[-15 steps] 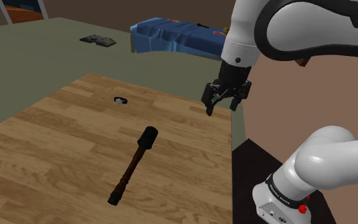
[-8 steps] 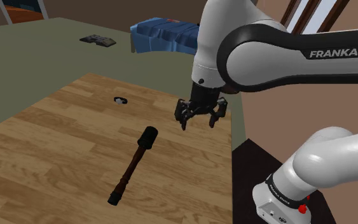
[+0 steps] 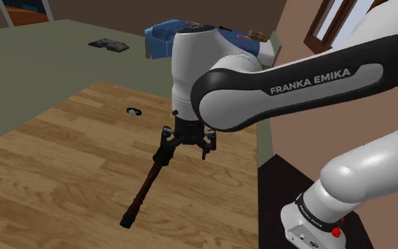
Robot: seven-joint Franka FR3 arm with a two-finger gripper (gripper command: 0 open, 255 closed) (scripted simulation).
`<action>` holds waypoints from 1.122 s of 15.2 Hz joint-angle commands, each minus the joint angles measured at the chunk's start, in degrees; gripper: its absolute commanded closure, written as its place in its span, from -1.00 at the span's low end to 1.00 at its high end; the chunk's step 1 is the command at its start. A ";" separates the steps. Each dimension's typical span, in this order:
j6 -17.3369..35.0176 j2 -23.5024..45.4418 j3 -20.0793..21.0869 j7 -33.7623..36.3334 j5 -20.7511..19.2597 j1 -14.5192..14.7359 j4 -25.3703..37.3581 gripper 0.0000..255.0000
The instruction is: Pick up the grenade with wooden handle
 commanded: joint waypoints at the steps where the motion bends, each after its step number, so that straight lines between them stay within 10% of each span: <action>1: 3.13 6.67 5.62 8.10 -4.69 -3.70 2.59 -1.00; 4: 5.98 21.23 12.53 24.26 -19.43 -7.76 7.30 -1.00; 8: 4.97 37.84 5.28 41.81 -36.07 2.54 15.57 -1.00; 17: 8.88 43.52 -0.08 46.14 -41.52 7.58 15.63 -1.00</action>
